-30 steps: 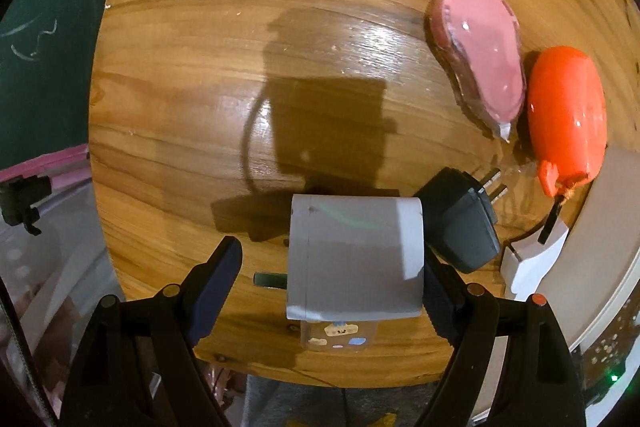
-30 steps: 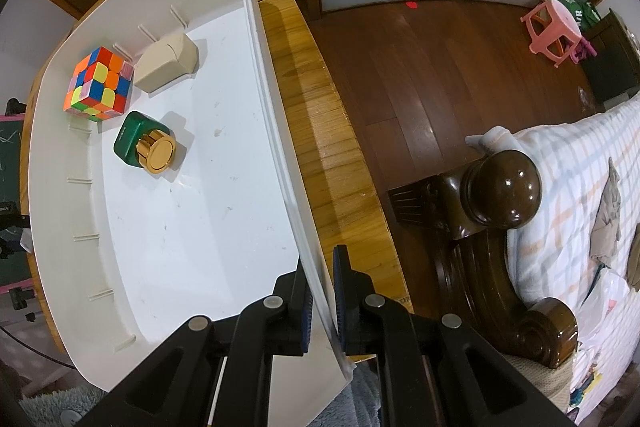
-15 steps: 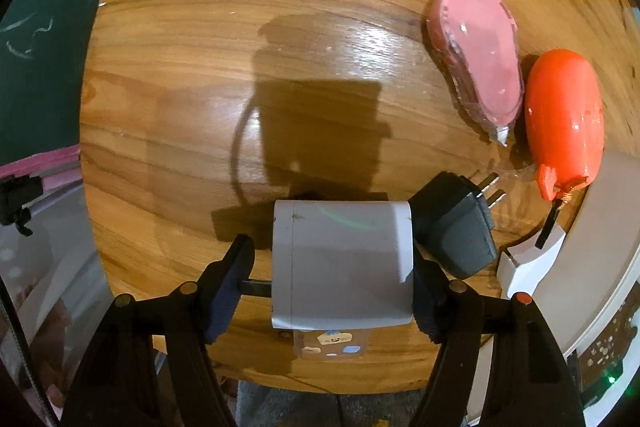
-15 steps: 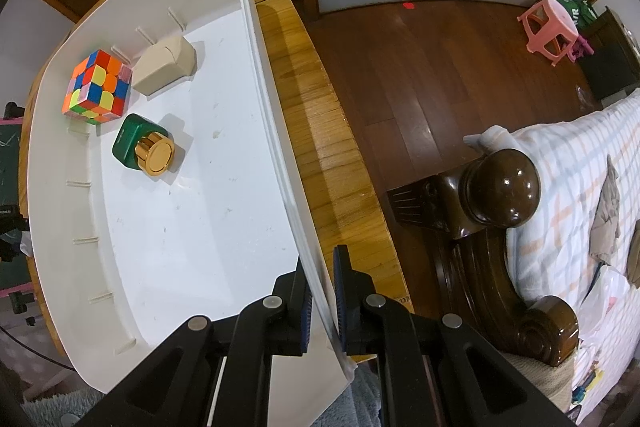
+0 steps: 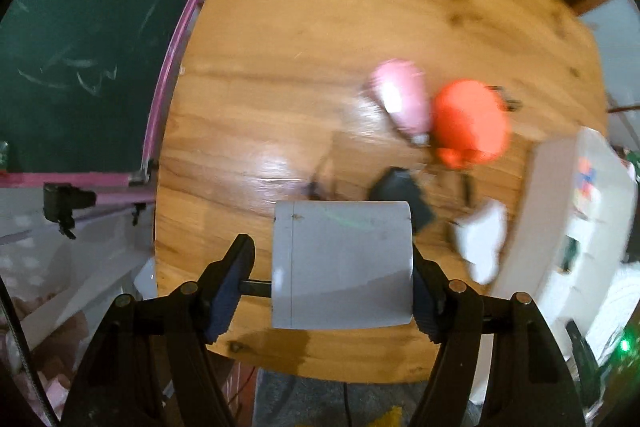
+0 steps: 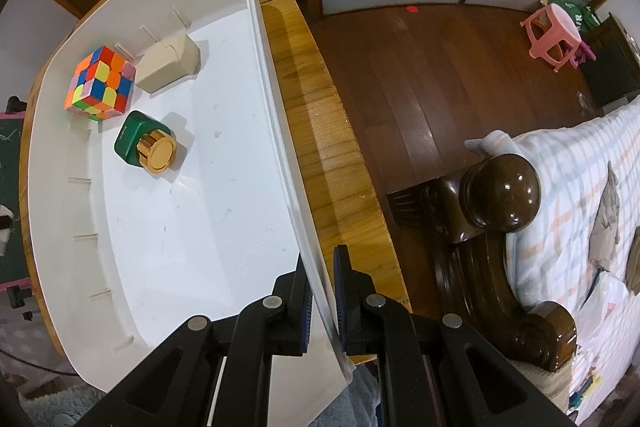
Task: Organize rigid objects
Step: 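Lift the white charger with the left tool and carry it into the tray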
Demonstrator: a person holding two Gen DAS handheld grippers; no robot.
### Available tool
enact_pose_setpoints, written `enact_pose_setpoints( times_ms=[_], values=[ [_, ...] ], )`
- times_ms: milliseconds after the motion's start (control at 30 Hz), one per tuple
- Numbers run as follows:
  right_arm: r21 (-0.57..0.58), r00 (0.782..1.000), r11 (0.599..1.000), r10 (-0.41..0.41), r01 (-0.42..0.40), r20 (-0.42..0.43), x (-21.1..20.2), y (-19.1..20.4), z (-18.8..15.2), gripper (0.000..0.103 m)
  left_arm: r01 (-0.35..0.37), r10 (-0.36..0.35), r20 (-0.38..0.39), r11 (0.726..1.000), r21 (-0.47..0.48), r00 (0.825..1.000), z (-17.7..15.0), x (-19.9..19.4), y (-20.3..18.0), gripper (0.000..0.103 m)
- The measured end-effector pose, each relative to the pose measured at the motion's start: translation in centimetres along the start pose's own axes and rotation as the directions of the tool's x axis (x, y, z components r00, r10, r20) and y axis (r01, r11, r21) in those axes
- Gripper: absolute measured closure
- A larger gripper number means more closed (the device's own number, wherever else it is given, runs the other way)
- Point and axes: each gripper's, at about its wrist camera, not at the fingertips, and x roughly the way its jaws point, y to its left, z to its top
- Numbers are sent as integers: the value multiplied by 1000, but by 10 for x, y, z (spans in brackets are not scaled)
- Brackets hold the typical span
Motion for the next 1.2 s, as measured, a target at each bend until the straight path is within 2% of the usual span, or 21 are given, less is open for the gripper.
enact_pose_setpoints(
  times_ms=[133, 233, 400, 467, 633, 833, 1200],
  values=[
    [-15, 1000, 1000, 12, -12, 1, 0, 0, 0, 94, 39, -46, 73, 995, 90, 996, -11, -44, -32, 29],
    [-33, 1000, 999, 19, -19, 3, 0, 0, 0, 95, 49, -75, 132, 981, 188, 988, -27, -72, -66, 29],
    [-55, 999, 997, 46, -46, 5, 0, -1, 0, 96, 41, -115, 200, 939, 342, 973, -52, -104, -129, 29],
    [-62, 998, 996, 61, -60, 6, 0, -3, -1, 97, 15, -115, 227, 917, 400, 967, -65, -111, -154, 29],
    [-86, 997, 994, 74, -73, 7, 1, -3, -1, 97, -79, -65, 277, 873, 481, 959, -82, -89, -201, 29],
    [-82, 995, 992, 97, -96, 2, 1, -5, 0, 97, -121, 3, 216, 836, 535, 976, -99, -40, -232, 29],
    [-99, 995, 990, 103, -101, 16, 0, -7, -1, 99, -180, 84, 183, 773, 609, 979, -110, 15, -263, 29]
  ],
)
